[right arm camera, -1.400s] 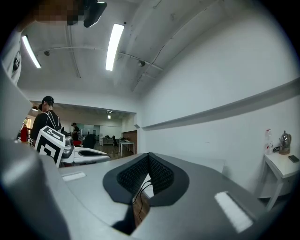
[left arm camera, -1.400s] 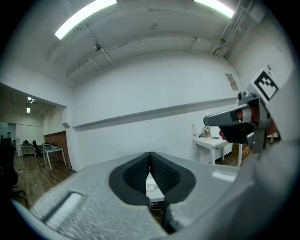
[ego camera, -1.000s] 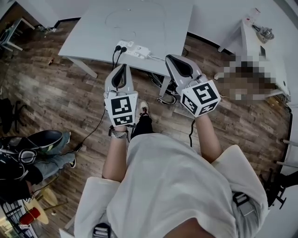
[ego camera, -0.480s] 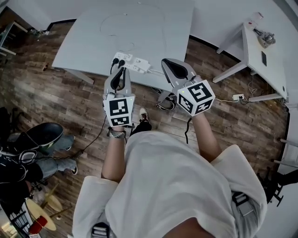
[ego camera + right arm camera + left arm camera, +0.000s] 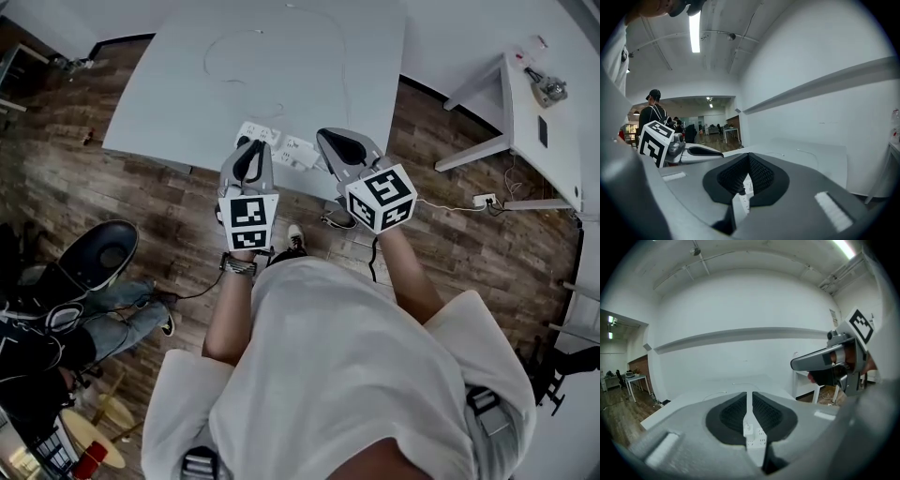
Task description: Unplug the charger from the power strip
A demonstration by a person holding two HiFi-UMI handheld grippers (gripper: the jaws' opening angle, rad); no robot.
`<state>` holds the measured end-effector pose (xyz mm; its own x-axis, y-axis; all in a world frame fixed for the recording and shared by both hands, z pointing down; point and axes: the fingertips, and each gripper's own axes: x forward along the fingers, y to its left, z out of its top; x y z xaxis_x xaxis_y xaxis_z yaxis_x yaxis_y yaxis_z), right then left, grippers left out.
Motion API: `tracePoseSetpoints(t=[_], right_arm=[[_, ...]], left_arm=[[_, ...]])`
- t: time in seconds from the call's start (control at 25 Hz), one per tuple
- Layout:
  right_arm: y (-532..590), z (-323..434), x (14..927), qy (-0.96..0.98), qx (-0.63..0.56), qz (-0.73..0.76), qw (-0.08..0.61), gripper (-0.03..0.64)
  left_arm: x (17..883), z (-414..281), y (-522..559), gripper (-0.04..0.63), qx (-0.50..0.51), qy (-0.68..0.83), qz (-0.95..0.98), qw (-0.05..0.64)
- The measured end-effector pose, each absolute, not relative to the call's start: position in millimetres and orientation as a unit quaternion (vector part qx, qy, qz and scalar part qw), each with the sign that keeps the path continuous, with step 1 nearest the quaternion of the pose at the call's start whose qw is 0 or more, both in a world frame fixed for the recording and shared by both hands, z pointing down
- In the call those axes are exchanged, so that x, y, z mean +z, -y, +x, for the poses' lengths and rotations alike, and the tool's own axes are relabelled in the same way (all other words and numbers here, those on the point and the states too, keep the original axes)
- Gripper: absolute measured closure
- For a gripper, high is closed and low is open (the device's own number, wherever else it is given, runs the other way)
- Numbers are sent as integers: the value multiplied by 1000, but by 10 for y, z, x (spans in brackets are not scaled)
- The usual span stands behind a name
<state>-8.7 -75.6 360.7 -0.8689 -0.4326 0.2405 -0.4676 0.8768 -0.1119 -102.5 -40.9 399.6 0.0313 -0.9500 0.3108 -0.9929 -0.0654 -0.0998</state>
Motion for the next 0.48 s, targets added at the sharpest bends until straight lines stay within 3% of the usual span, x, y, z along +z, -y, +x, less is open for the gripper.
tracePoseSetpoints(t=[0.48], right_arm=[[745,-646,4533,954,118,227,159,615]], left_arm=[[4768,-1237,655,529,176,639,733,153]])
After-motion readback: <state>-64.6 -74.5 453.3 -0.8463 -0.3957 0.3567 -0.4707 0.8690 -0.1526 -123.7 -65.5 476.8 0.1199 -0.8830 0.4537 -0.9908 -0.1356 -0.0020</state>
